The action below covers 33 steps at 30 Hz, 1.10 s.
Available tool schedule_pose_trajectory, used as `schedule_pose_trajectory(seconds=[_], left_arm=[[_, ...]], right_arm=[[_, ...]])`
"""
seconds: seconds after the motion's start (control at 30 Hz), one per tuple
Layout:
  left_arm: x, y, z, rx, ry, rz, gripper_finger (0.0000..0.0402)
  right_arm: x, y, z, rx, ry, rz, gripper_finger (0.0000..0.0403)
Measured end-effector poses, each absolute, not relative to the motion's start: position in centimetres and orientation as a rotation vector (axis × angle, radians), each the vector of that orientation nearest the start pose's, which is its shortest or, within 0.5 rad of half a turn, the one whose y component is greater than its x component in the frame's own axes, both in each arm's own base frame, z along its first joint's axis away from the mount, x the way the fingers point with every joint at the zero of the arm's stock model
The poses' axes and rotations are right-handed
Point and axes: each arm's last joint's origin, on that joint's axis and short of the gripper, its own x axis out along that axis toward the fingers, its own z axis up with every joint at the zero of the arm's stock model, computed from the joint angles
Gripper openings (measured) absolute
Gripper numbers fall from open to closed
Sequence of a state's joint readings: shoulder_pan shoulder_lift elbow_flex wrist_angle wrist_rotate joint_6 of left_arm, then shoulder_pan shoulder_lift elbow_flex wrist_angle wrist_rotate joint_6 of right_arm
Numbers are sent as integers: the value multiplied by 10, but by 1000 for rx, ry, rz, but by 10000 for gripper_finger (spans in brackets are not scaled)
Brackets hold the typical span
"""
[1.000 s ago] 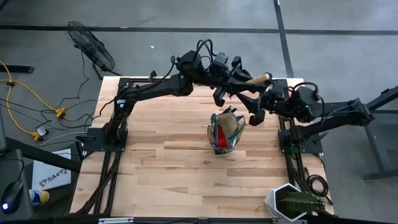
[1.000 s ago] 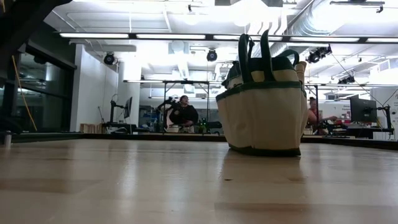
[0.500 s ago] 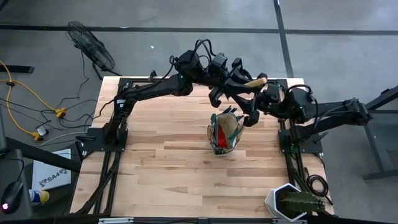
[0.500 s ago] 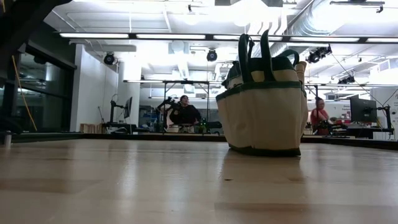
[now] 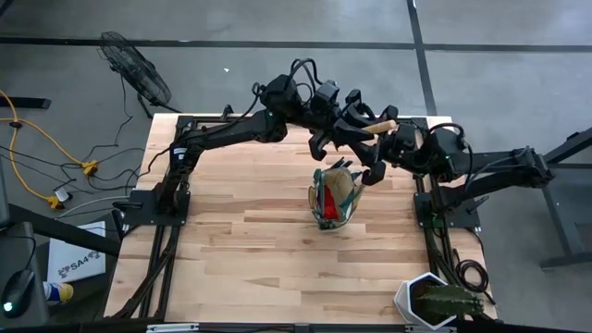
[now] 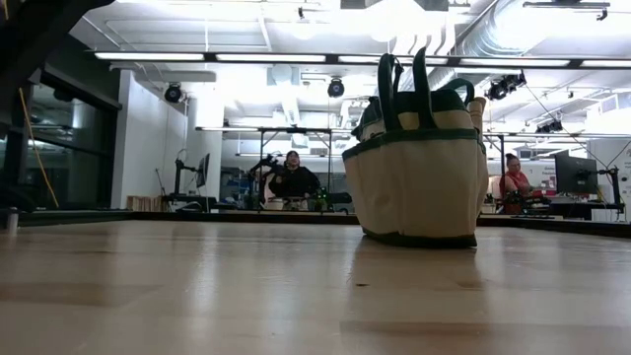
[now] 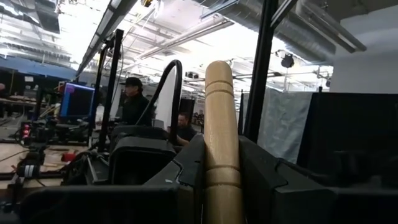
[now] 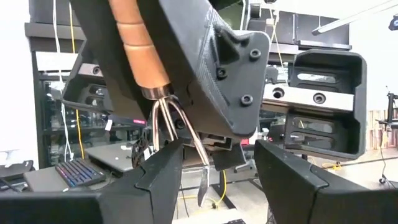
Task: Pick & Place Garden tools in Gardening bag
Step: Put the brown hand rake into the white gardening bag
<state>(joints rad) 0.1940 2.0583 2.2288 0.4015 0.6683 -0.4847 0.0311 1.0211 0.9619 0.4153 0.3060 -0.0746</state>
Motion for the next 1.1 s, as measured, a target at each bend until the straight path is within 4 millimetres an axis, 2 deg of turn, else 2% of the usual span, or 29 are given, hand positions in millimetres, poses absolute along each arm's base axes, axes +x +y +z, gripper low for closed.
schedule_pose_trajectory(seconds=[0.37,0.7,1.1], left_arm=[[446,69,486,-262,-383,-592,61],[447,70,485,-272,-371,-583,61],[446,69,485,-283,-348,-639,61]], right_arm=[[227,-2,404,-28,-331,-245,186],[227,-1,403,-73,-325,-233,113],[227,0,402,-90,-308,-194,110]])
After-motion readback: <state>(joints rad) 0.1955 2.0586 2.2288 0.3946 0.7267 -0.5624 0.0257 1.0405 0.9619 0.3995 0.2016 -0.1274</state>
